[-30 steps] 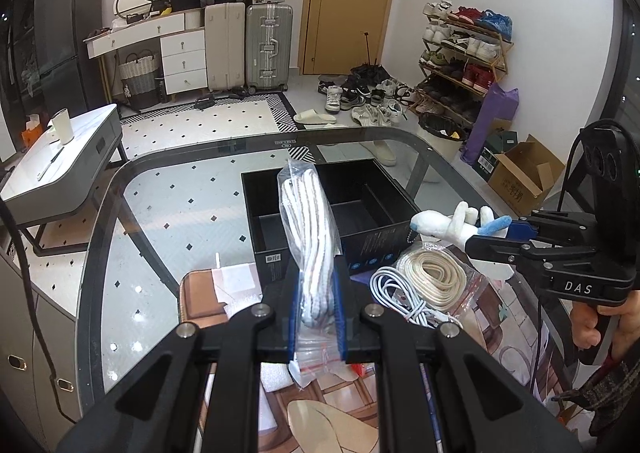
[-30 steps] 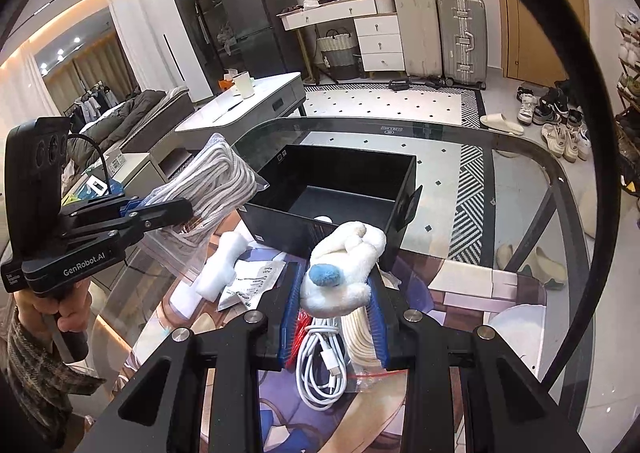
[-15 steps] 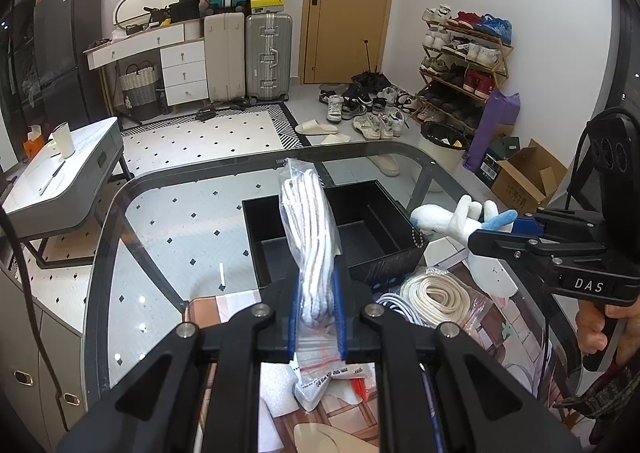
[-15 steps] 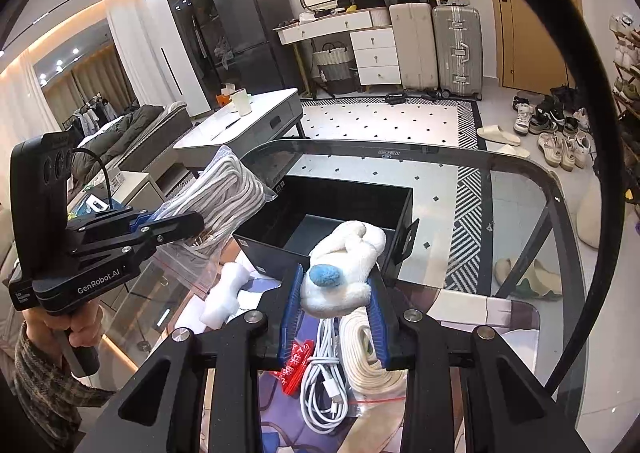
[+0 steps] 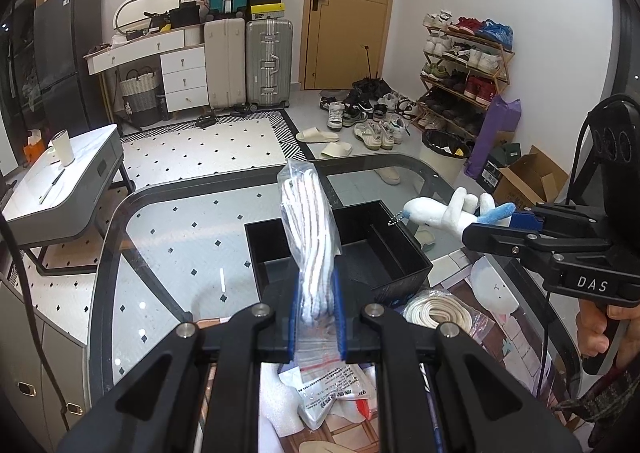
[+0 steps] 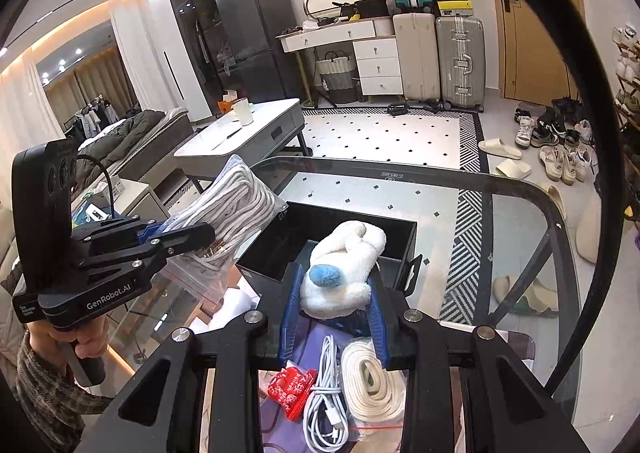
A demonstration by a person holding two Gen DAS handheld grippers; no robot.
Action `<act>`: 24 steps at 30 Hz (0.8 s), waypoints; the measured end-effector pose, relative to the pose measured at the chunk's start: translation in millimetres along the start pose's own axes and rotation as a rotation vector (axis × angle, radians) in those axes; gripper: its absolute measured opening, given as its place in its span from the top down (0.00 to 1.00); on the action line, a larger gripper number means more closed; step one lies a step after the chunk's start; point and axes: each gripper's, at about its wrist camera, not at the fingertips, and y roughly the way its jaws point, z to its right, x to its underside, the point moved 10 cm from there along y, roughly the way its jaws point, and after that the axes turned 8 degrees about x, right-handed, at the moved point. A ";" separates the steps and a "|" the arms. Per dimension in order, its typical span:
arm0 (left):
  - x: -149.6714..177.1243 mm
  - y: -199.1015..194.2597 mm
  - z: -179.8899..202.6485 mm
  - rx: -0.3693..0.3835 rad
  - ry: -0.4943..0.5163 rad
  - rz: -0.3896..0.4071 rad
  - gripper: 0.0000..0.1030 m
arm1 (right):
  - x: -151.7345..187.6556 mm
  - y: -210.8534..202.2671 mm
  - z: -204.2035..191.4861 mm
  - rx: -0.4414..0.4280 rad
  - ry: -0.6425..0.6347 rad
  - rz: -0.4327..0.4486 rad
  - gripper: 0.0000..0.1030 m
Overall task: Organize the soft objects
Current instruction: 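Carry the bagged rope and plush toy over the black box with both tools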
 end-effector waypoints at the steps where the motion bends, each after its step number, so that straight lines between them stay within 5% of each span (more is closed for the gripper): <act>1: -1.9 0.1 -1.4 -0.003 0.002 0.002 0.89 | -2.2 1.2 0.4 -0.001 -0.001 0.001 0.70; 24: -28.0 39.3 -22.9 -0.006 0.007 -0.016 0.89 | -32.4 36.3 3.3 -0.027 0.005 0.000 0.70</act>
